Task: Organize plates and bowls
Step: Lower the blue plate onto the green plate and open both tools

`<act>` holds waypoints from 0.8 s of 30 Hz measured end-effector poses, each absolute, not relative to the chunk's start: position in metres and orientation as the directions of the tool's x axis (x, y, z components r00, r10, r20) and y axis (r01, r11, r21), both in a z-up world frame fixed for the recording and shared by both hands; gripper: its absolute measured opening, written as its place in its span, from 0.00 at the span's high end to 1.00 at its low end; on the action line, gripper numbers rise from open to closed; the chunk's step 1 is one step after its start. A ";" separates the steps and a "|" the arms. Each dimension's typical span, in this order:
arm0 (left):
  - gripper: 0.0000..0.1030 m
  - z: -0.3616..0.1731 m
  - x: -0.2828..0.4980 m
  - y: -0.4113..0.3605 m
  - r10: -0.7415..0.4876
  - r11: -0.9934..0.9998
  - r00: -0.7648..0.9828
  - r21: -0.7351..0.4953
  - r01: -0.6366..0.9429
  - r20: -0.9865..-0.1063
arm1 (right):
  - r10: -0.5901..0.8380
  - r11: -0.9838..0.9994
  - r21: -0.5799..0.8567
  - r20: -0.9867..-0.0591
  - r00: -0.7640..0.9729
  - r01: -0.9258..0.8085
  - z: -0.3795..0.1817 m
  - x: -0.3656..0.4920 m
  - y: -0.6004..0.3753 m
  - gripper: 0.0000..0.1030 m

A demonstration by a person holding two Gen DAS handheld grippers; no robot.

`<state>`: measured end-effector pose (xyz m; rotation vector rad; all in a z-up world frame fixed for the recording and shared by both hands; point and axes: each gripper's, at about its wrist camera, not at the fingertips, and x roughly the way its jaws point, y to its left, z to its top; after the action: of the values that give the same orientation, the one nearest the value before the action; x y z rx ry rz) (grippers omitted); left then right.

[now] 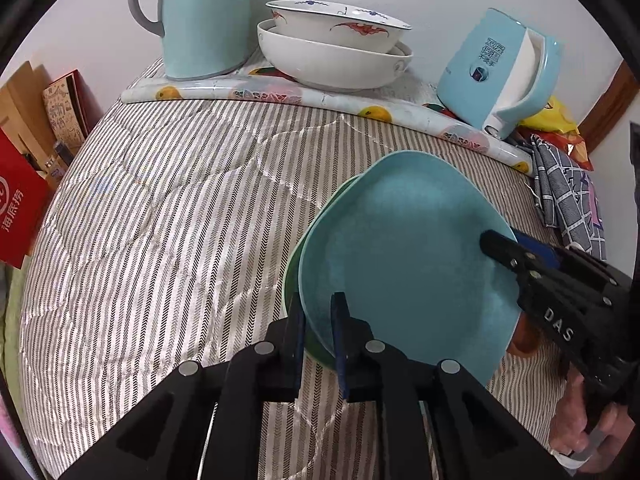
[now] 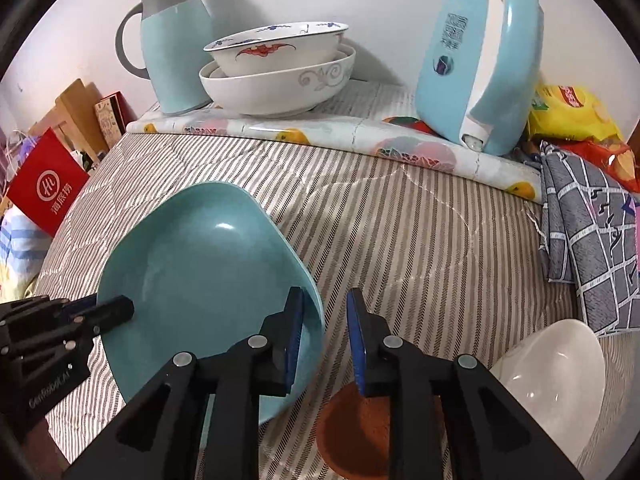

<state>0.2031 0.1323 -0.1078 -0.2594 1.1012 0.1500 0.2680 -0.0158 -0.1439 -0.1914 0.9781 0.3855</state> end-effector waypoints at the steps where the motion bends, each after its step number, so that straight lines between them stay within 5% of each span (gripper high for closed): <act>1: 0.87 -0.107 0.202 0.133 -0.013 0.959 0.447 -0.138 -0.248 -0.894 | 0.230 0.915 0.009 -0.833 0.503 -0.403 -0.143 0.268 -0.014 0.79; 18: 0.77 -0.096 0.186 0.131 0.013 0.954 0.458 -0.126 -0.271 -0.889 | 0.224 0.933 0.019 -0.811 0.541 -0.358 -0.120 0.236 -0.040 0.76; 24: 0.77 -0.087 0.177 0.121 0.000 0.959 0.488 -0.138 -0.247 -0.873 | 0.222 0.946 0.035 -0.795 0.565 -0.322 -0.112 0.220 -0.061 0.66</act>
<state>0.1768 0.1212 -0.0870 -0.2593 1.0535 0.1519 0.2200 -0.0607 -0.1116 -0.1186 0.9165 0.3211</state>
